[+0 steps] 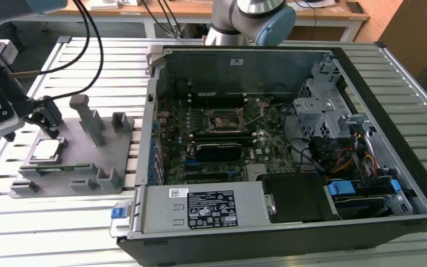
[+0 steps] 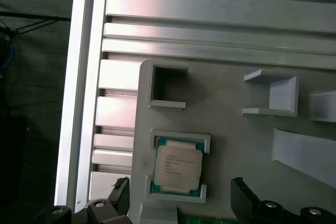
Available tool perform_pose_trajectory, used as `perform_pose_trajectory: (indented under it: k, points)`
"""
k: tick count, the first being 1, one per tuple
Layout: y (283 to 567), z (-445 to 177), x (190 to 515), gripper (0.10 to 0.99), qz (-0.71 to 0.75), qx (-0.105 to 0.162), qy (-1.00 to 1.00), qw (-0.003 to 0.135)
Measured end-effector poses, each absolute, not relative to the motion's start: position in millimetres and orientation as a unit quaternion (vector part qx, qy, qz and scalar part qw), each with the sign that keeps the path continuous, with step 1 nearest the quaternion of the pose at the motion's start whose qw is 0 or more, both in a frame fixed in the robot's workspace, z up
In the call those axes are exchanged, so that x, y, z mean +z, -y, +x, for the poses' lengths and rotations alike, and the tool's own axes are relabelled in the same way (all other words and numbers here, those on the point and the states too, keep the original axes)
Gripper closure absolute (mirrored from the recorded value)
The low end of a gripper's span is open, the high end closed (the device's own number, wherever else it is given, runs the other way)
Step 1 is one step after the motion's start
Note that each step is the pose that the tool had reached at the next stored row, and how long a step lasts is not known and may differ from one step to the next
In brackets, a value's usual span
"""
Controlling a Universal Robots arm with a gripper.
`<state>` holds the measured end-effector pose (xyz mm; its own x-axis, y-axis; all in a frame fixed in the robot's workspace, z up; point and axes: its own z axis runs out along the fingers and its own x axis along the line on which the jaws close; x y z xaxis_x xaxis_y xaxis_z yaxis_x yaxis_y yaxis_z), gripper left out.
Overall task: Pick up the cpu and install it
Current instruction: 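Pick up the cpu and move it towards the insertion slot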
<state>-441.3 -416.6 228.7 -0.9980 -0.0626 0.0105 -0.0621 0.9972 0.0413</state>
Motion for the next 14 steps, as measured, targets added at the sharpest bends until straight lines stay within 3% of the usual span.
perform_pose_trajectory:
  k: [14]
  points:
    - [413.6,-441.3,214.5,0.239,0.029,-0.020,0.999,0.006]
